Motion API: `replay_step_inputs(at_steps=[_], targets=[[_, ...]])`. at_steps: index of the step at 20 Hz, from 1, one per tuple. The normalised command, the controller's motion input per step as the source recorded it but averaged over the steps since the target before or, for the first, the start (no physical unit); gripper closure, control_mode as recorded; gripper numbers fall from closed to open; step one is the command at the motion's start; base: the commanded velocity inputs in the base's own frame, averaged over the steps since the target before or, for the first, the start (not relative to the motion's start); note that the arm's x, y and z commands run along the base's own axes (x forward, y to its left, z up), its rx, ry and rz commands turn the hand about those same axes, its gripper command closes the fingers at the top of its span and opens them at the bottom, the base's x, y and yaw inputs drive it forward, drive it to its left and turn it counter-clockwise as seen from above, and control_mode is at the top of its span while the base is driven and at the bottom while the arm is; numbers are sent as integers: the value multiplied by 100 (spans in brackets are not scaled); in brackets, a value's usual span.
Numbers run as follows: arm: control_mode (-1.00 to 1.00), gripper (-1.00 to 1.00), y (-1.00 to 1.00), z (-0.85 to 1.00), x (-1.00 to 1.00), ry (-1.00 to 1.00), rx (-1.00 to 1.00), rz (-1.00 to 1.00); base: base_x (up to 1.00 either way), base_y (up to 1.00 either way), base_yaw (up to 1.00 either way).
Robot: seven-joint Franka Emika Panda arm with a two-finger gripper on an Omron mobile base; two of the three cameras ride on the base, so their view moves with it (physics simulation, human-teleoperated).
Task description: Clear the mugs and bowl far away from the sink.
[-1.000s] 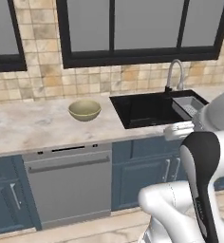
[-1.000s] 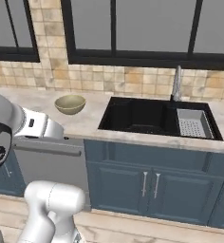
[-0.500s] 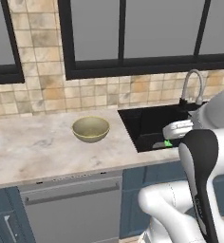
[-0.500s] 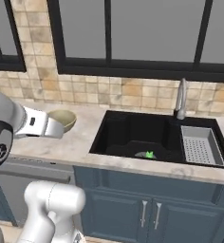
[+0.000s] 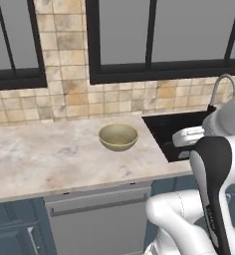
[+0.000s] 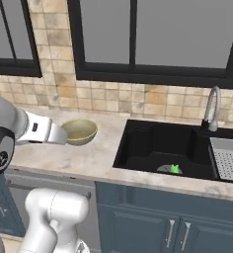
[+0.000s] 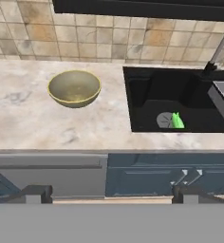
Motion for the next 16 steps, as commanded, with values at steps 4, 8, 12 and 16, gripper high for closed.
replay_step_inputs(at_steps=[4, 8, 12, 16], targets=[[100, -100, 0, 0, 0, 0, 0, 0, 0, 56, 17], [100, -100, 0, 0, 0, 0, 0, 0, 40, 3, 16], [100, -100, 0, 0, 0, 0, 0, 0, 72, -21, 12], [100, -100, 0, 0, 0, 0, 0, 0, 63, -31, 20]])
